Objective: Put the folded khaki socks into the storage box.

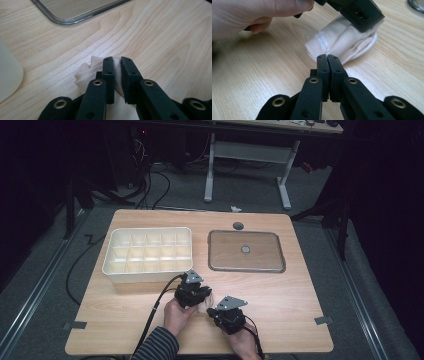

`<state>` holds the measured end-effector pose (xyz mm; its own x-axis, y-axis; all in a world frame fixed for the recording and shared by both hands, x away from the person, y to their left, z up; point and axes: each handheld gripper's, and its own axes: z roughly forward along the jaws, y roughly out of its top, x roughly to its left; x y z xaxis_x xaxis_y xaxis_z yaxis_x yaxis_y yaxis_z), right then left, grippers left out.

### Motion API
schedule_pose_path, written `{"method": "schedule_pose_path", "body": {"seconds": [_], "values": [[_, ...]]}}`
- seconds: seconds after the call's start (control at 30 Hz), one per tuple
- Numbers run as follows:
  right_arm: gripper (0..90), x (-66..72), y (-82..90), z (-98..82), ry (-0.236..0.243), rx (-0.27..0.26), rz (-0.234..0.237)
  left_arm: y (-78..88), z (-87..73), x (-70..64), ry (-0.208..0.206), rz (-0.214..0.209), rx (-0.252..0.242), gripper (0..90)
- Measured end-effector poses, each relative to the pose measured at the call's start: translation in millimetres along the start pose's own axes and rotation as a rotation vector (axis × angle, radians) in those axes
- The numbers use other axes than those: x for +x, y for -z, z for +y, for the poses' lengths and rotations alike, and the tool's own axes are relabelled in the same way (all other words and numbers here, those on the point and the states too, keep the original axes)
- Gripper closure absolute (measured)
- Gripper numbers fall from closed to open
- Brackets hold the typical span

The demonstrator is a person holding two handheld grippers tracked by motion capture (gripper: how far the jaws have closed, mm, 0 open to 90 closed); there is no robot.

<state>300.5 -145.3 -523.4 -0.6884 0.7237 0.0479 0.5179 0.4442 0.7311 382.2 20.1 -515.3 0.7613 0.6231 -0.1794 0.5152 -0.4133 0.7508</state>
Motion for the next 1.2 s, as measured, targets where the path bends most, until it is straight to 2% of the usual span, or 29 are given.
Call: {"method": "schedule_pose_path", "body": {"seconds": [0.07,0.17,0.33,0.47,0.57,0.63,0.7,0.73,0.83,0.97,1.03,1.1,1.2], "values": [[89.0,-1.6,-1.6,-1.6,-0.005,0.004,0.003,-1.7,1.0,-1.3,-0.025,0.013,0.009,81.6],[89.0,-2.9,-1.8,-1.9,-0.014,0.004,0.007,-1.8,1.7,-3.1,-0.036,0.017,0.017,80.2],[88.8,-6.6,-1.9,-2.6,-0.041,-0.013,0.026,2.7,2.3,-5.3,-0.032,-0.011,0.008,65.8],[88.5,-7.2,-1.6,-2.4,-0.048,-0.02,0.03,16.5,2.2,-7.5,-0.043,0.02,-0.011,57.4],[88.4,-7.9,-1.9,-2.4,-0.048,-0.023,0.032,27.4,-0.7,-7.8,-0.036,0.046,-0.028,56.2],[88.2,-8.0,-1.9,-2.2,-0.049,-0.026,0.029,32.1,-4.4,-6.0,-0.013,0.071,-0.026,52.9],[87.8,-8.0,-1.4,-2.3,-0.048,-0.027,0.028,35.4,-11.3,-3.7,0.032,0.088,-0.026,50.7],[87.0,-6.6,-0.7,-2.2,-0.033,-0.028,0.019,36.5,-15.1,-3.2,0.053,0.09,-0.03,49.0],[81.3,-2.7,0.8,-2.1,-0.001,-0.026,-0.001,37.6,-25.6,-4.0,0.089,0.103,-0.033,46.7],[76.9,-2.6,2.0,-1.4,-0.002,-0.033,-0.009,37.7,-31.5,-4.6,0.093,0.112,-0.022,44.6],[74.3,-3.4,7.8,3.5,0.0,-0.057,-0.022,38.1,-32.1,-6.2,0.109,0.11,-0.035,44.0],[75.0,-4.0,15.0,10.9,0.002,-0.082,-0.052,37.5,-32.1,-8.2,0.094,0.116,-0.032,44.0],[77.3,-7.5,17.4,22.1,0.004,-0.103,-0.072,35.2,-31.9,-10.2,0.076,0.129,-0.021,44.1]]}}
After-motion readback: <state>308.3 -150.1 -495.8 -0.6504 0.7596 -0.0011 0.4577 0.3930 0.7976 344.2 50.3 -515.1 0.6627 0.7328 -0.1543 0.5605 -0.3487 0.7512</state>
